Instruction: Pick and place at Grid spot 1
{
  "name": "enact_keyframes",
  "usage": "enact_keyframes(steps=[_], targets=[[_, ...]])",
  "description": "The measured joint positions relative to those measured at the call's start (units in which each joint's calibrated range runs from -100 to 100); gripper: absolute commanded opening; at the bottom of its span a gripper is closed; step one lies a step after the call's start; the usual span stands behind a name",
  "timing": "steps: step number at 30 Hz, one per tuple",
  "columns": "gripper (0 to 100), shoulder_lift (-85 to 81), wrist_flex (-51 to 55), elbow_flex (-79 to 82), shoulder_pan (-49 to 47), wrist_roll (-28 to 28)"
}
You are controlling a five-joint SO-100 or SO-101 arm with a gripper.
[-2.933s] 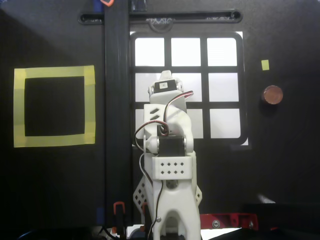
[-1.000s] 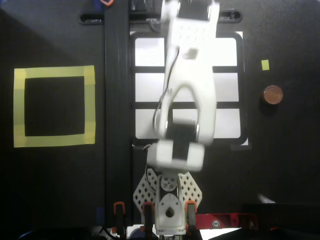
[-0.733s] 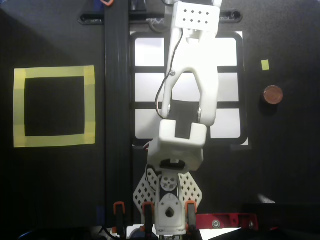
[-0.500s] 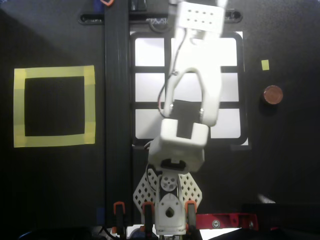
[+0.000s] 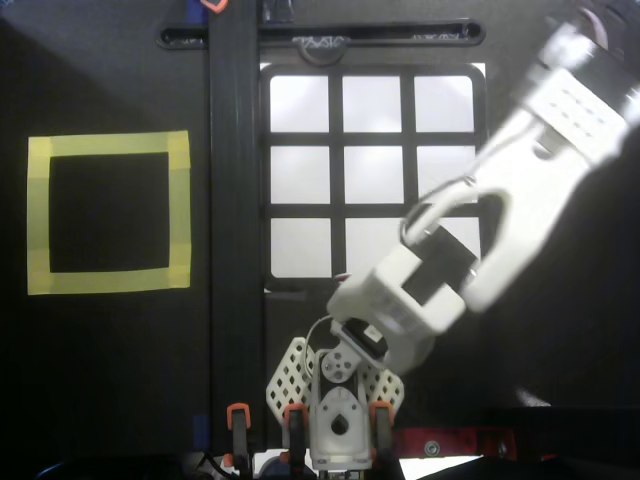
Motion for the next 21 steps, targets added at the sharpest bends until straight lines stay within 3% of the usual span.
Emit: enact_keyframes(steps=[4, 10, 14, 15, 21], targets=[[0, 2.1, -3.6, 0.0, 5.8, 4.9], [2, 3.0, -6.2, 0.0, 9.3, 7.1], [39, 3.0, -6.7, 0.0, 9.8, 7.4], [43, 3.0, -6.7, 0.0, 9.8, 7.4], [43, 4.0, -7.7, 0.0, 10.1, 7.4]])
